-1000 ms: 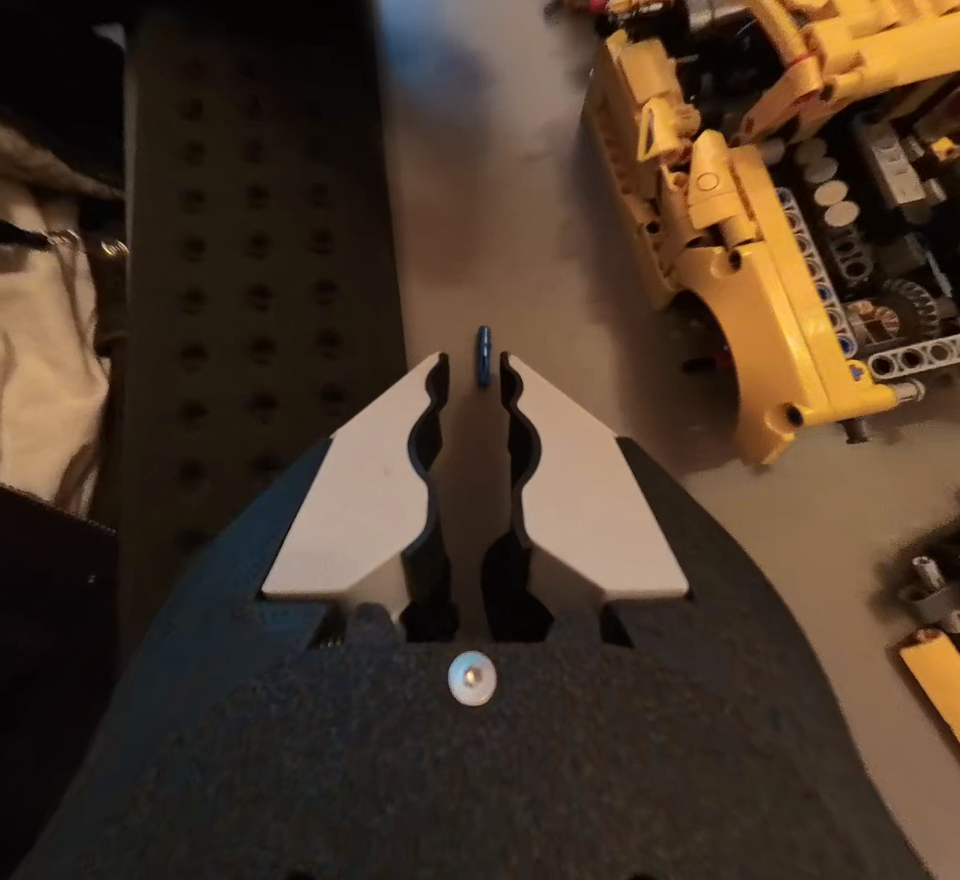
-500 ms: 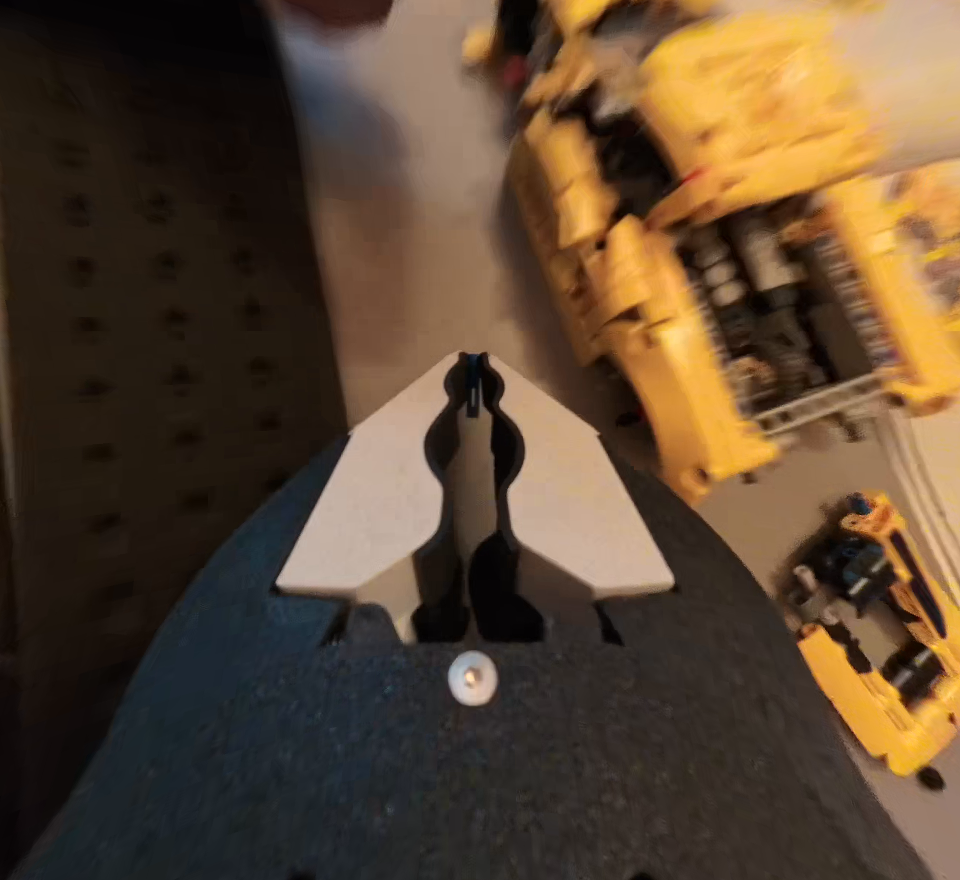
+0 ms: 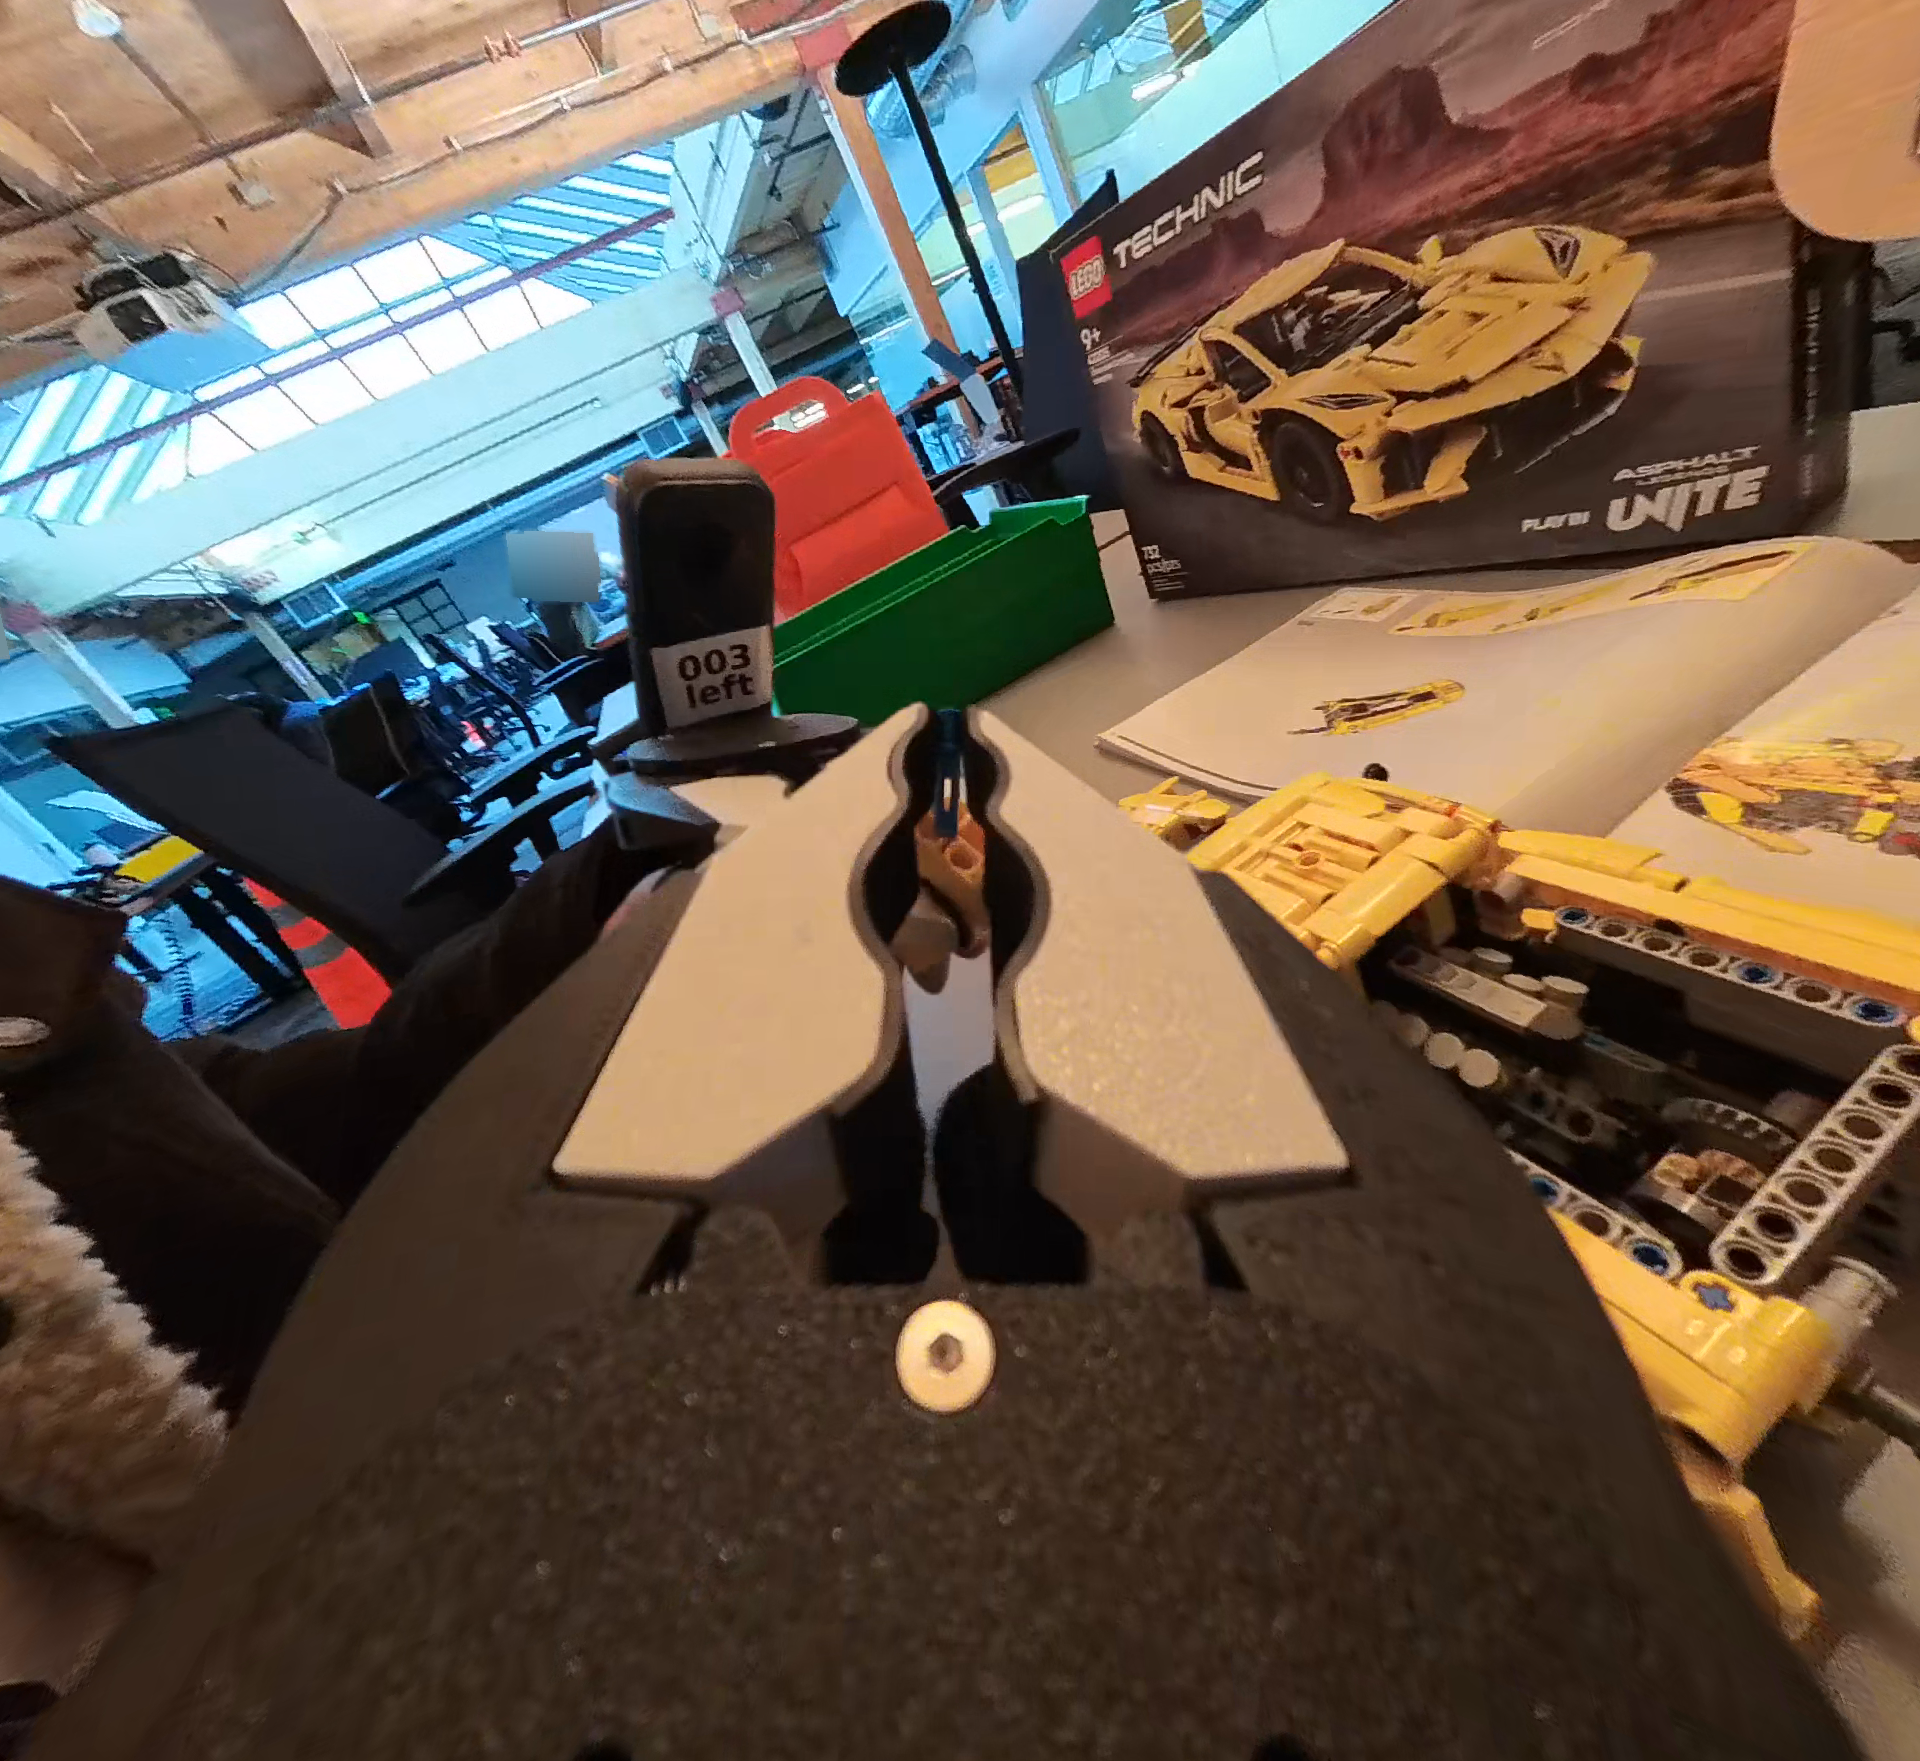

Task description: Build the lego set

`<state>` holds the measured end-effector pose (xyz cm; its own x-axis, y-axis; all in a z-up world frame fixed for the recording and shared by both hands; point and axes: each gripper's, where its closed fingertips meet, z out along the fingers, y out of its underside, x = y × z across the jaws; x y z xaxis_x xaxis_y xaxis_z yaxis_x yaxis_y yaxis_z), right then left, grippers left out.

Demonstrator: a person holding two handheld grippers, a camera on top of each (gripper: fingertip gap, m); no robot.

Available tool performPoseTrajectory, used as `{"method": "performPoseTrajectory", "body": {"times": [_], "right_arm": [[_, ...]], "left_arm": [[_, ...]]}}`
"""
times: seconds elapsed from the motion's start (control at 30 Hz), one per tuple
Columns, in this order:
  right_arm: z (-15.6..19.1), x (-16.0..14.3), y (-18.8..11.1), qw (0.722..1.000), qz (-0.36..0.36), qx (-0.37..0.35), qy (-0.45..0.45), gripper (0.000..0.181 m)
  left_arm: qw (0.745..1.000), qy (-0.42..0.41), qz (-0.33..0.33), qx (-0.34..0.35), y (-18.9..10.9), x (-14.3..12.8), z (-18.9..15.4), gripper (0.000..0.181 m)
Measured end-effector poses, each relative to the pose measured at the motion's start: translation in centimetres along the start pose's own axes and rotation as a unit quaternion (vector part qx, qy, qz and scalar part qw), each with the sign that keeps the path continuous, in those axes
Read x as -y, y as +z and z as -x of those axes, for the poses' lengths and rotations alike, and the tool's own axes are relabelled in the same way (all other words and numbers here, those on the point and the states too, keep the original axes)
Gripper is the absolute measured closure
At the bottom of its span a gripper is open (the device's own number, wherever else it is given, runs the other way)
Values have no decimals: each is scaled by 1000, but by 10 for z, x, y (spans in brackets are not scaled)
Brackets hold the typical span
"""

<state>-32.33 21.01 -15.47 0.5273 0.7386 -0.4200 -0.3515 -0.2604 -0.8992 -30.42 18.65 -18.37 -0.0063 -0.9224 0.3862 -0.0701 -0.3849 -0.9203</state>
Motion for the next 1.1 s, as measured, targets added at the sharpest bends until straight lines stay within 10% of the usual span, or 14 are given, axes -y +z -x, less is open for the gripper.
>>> {"method": "performPoseTrajectory", "body": {"times": [0.93,1.1], "right_arm": [[-18,-10,-5,999,18,-33,35,178],[-37,6,-42,993,86,-61,-46,177]], "left_arm": [[991,81,19,109,-5,-2,25,171],[991,82,29,106,-3,-6,24,170]]}}
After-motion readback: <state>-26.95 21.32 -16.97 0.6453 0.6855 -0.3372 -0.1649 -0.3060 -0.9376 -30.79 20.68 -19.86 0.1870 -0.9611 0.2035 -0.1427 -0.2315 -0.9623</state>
